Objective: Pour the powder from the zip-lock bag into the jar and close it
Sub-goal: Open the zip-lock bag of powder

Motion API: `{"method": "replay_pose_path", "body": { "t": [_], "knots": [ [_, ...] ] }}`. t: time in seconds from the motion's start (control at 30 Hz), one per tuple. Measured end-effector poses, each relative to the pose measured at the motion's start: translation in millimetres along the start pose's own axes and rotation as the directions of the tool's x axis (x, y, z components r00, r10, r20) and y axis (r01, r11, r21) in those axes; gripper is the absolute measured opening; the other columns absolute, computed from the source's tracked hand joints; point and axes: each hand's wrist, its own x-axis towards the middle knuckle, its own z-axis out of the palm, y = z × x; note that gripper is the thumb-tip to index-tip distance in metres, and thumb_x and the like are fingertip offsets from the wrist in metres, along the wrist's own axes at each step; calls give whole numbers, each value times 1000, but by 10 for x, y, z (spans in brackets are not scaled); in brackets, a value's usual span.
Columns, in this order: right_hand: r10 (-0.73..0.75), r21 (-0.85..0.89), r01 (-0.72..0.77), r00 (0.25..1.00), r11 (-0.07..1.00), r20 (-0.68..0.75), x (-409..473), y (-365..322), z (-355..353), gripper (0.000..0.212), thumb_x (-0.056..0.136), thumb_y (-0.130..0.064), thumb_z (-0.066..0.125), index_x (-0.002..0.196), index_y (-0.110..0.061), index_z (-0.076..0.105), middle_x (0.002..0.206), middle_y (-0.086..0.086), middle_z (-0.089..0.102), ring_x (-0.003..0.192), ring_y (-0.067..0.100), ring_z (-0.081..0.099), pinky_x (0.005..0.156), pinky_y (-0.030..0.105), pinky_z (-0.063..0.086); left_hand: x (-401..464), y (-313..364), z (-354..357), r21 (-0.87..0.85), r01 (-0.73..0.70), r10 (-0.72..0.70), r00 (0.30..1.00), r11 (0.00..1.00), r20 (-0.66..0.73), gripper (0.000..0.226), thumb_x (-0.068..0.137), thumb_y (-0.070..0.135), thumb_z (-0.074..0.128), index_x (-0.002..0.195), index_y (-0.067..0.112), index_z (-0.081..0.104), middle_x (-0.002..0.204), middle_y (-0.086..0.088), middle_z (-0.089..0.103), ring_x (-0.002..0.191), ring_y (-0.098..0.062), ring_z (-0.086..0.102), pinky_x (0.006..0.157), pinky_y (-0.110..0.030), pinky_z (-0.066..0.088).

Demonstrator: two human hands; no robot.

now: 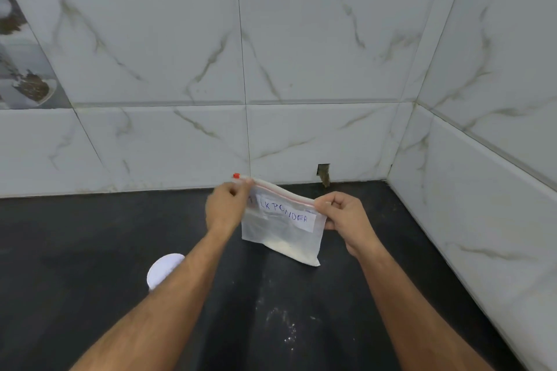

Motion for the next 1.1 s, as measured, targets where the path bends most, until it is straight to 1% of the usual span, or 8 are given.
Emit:
{"method": "replay_pose_path", "body": {
  "t": [0.13, 0.27, 0.5, 0.67, 0.83, 0.97, 1.03, 1.1],
  "knots": [
    [-36, -61, 36, 999, 998, 2, -16, 6, 27, 13, 90, -6, 71, 80, -13, 74, 79, 5, 76, 76, 16, 71, 77, 45, 57, -172, 29, 221, -122, 88, -68, 985, 989, 159, 63, 89, 66, 49, 63, 12, 66, 67, 2, 72, 60, -15, 57, 66, -33, 48],
    [-57, -99, 59, 998, 993, 26, -39, -6, 22, 15, 90, -6, 71, 79, -15, 75, 79, 4, 76, 77, 17, 70, 79, 48, 58, -207, 141, 267, -268, 154, -96, 972, 951, 216, 50, 92, 52, 57, 66, 10, 60, 60, 1, 61, 51, -12, 47, 53, -26, 35],
    [-50, -128, 60, 996, 990, 79, -36, -69, 24, 12, 89, -4, 72, 80, -11, 74, 73, 2, 74, 68, 11, 67, 69, 37, 53, -211, 195, 204, -377, 257, -126, 933, 890, 338, 22, 92, 22, 55, 72, 13, 55, 64, 1, 54, 46, -9, 38, 40, -20, 23],
    [-43, -297, 86, 988, 951, 148, 55, -284, 88, 13, 89, -23, 74, 79, -14, 74, 71, -6, 74, 66, 5, 64, 67, 25, 49, -238, 239, 184, -390, 178, -50, 947, 903, 316, 29, 94, 19, 54, 65, 13, 52, 67, 0, 57, 48, -8, 41, 40, -17, 28],
    [-7, -671, 146, 979, 727, 204, 234, -601, 222, 17, 85, -31, 71, 76, -17, 70, 64, -11, 64, 61, 7, 56, 59, 27, 43, -310, 329, 165, -337, 14, 95, 948, 941, 303, 28, 94, 16, 57, 69, 3, 55, 63, 0, 61, 46, -7, 46, 44, -13, 36],
    [96, -860, 182, 962, 476, 257, 364, -667, 336, 14, 81, -25, 69, 70, -16, 65, 66, -4, 61, 62, 16, 53, 58, 29, 42, -295, 326, 104, -251, -37, 125, 930, 967, 345, 30, 87, 19, 56, 71, -6, 56, 63, -1, 63, 53, -11, 48, 59, -25, 43],
    [106, -914, 166, 970, 371, 219, 420, -685, 337, 24, 83, -17, 64, 61, -17, 55, 59, -2, 54, 58, 19, 49, 54, 27, 37, -265, 308, 54, -161, -78, 129, 933, 984, 336, 32, 79, 29, 56, 62, 1, 52, 57, 1, 55, 53, -13, 45, 59, -31, 40],
    [38, -962, 88, 994, 260, 101, 489, -762, 258, 17, 86, -11, 60, 69, -16, 60, 69, -2, 55, 70, 24, 55, 61, 27, 40, -202, 317, -44, 69, -122, 99, 956, 990, 277, 29, 75, 35, 55, 55, 14, 49, 53, 2, 50, 51, -14, 43, 55, -27, 36]
  ]
}}
